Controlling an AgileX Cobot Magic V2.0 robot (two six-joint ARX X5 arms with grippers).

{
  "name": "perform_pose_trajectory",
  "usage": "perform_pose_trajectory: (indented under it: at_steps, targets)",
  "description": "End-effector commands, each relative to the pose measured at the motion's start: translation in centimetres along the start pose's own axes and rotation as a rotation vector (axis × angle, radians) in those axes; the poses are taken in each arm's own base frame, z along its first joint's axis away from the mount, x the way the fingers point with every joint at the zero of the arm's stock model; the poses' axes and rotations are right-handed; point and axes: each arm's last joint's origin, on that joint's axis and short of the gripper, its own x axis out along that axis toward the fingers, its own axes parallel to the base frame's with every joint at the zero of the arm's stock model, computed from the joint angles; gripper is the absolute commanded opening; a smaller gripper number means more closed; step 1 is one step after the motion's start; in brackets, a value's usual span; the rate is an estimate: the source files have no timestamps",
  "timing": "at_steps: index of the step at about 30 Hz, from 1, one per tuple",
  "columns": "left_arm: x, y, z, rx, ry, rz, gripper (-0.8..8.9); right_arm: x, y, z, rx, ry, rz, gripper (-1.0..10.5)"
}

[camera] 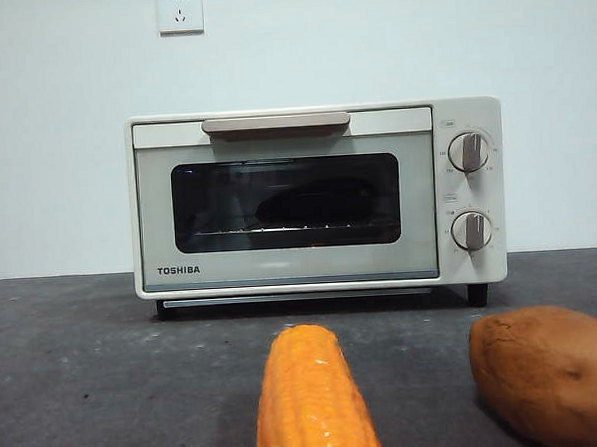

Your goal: Take the eggplant from the table,put the eggplant in the oven

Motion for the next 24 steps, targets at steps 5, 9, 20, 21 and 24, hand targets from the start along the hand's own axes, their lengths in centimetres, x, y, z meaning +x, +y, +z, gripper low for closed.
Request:
perform_pose_trajectory:
  at_steps: [5,9,20,21,24]
  targets:
    - [0.2,0.0,-0.7,0.014,0.013,0.002,0.06,-1.2,-1.6,-4.3,-0.058,0.002,-0.141,0.0]
    - [0.2,0.0,-0.7,0.014,0.014,0.002,0.06,-1.1,-1.4,-8.0,-0.062,0.061,-0.033,0.0]
    - [0.2,0.0,-0.7,0.014,0.014,0.002,0.06,-1.1,-1.0,-13.6,0.01,0.275,0.072,0.0]
    - [0.2,0.0,-0.7,0.014,0.013,0.002,0.06,-1.1,-1.0,-13.5,0.009,0.263,0.071,0.0]
    - [0.2,0.0,-0.7,0.014,0.014,0.001,0.06,-1.1,-1.0,-13.3,0.008,0.244,0.072,0.0]
